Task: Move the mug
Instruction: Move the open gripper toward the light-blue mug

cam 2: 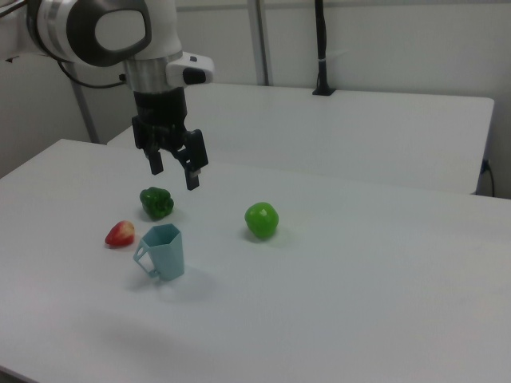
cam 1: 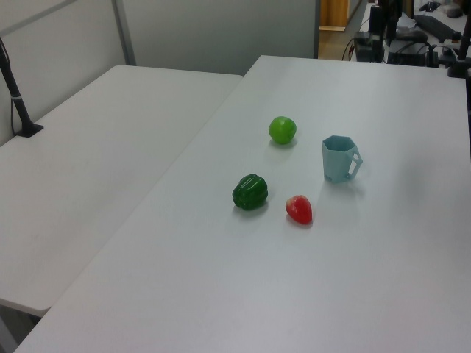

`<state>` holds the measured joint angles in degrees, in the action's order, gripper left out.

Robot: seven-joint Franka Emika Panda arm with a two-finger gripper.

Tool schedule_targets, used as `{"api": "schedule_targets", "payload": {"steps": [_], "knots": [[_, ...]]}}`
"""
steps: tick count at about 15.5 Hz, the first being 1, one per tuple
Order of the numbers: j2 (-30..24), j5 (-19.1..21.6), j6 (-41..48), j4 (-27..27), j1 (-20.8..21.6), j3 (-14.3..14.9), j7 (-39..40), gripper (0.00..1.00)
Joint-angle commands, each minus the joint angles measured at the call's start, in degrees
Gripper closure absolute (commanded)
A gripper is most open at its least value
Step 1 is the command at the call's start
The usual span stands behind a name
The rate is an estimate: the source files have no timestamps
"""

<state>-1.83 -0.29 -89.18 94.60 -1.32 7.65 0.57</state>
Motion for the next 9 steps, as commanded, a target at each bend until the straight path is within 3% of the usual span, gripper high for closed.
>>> {"api": "schedule_targets", "payload": {"steps": [1,6,9], "knots": [[0.16,0.81,3.05,-1.17,0.09,0.0,0.04,0.0],[-2.02,0.81,1.74,1.71,-0.17,-1.23,-0.13,0.0],[-9.13,0.81,-5.45,13.81,1.14,-1.58,-0.22,0.0]]}}
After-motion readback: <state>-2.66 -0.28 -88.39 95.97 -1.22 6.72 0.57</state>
